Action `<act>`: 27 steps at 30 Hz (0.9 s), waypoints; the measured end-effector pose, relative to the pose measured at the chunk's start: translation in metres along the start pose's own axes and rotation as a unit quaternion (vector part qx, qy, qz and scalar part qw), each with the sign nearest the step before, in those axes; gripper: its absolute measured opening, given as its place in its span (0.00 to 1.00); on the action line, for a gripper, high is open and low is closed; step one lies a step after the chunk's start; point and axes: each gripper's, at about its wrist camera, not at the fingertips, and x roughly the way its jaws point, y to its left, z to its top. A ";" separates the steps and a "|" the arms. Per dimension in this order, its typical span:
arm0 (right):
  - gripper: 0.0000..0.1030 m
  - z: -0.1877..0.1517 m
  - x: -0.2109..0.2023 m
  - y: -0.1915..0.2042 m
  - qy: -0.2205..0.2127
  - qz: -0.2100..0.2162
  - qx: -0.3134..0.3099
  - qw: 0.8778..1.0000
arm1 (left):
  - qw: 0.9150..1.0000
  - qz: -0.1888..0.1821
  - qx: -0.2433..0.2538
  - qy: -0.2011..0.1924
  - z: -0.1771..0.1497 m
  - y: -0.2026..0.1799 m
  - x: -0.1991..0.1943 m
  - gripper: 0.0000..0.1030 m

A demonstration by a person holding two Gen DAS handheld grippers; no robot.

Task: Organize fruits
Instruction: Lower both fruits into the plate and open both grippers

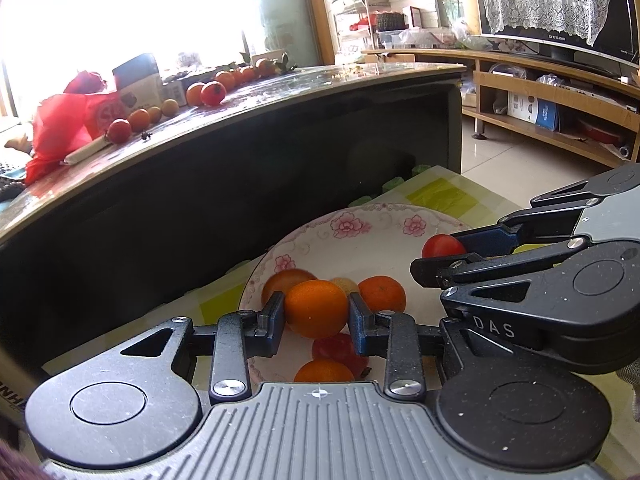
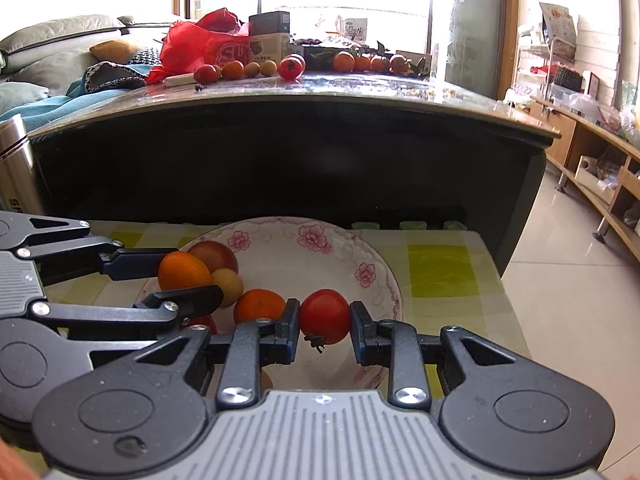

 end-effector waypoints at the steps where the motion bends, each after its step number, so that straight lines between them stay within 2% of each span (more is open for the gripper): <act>1: 0.33 0.000 0.002 -0.001 0.001 0.002 0.001 1.000 | 1.000 0.000 -0.001 0.001 0.000 0.000 0.002 0.39; 15: 0.34 -0.003 0.010 -0.005 0.005 0.008 0.005 1.000 | 1.000 0.007 0.002 0.006 -0.002 -0.001 0.009 0.39; 27: 0.36 -0.001 0.005 -0.005 0.005 -0.003 0.002 1.000 | 1.000 0.006 0.001 0.005 -0.001 -0.002 0.006 0.46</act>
